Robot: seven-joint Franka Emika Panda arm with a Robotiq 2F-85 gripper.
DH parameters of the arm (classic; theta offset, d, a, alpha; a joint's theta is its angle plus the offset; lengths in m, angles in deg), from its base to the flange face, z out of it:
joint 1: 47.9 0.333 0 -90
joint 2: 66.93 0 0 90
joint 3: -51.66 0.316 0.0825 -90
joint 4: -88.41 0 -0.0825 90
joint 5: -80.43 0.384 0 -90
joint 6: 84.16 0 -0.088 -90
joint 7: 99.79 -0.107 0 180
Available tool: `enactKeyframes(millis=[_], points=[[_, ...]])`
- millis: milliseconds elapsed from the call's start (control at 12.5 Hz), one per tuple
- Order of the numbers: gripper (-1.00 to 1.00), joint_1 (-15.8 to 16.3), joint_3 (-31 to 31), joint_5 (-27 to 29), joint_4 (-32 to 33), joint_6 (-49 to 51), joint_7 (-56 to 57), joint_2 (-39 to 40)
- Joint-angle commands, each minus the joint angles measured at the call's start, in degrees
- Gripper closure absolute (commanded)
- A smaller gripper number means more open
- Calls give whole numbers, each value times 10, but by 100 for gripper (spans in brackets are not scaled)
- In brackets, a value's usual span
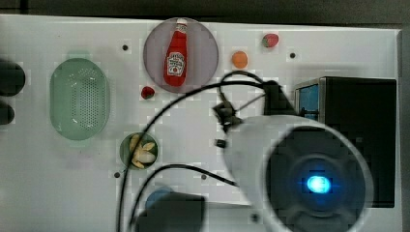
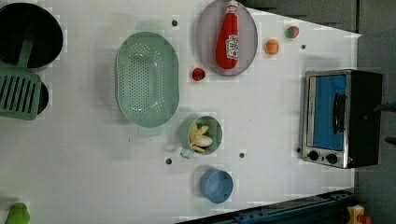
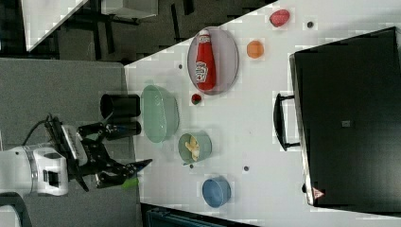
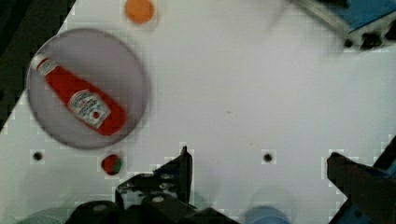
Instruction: Pick Banana and place it in mug.
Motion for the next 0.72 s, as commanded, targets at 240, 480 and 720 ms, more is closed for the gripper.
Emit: enactKeyframes(millis=[240, 480, 720], points=[[-100, 2, -6, 0, -3, 43, 74, 12], [-100, 2, -5, -6, -2, 47, 73, 15], [-100, 2, -4, -6, -2, 47, 73, 15]])
